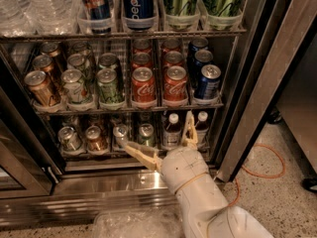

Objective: Pick coke can from middle shelf of fridge

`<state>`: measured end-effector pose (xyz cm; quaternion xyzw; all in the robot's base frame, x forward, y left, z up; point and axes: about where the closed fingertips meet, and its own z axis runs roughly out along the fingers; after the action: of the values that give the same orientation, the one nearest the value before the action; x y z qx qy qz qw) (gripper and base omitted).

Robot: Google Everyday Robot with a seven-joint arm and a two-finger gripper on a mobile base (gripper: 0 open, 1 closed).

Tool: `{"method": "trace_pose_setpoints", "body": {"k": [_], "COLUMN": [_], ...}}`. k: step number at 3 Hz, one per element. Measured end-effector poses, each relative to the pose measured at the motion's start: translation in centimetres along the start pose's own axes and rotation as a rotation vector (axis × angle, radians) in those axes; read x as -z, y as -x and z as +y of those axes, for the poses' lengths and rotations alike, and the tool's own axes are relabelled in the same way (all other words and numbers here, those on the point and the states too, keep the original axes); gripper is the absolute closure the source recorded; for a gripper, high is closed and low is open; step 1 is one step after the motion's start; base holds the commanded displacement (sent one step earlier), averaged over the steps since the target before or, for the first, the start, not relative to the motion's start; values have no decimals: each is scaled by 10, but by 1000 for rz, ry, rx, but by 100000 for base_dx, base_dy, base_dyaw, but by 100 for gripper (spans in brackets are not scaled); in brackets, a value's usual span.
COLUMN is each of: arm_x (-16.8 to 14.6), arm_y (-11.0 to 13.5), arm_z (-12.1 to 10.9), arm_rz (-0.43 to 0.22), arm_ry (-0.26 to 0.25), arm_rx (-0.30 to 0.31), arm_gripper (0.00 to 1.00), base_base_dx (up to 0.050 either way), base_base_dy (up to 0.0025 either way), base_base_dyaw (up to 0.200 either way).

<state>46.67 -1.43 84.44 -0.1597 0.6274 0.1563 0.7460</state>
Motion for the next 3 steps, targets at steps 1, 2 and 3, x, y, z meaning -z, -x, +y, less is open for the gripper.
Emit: {"method": "trace_pose_setpoints", "body": {"k": [1,2,3], "arm_x": [-15,-24,-33], "arm_y": [-2,-3,-1], "arm_z": [-11,-19,-32], "arm_rz": [-43,-47,-58], "arm_ry": [-15,-18,-48], "arm_rx": [5,9,15], "arm_gripper": [0,0,0], "base_base_dx": [0,0,0], "base_base_dy": [0,0,0], "base_base_dyaw": [0,0,0]}}
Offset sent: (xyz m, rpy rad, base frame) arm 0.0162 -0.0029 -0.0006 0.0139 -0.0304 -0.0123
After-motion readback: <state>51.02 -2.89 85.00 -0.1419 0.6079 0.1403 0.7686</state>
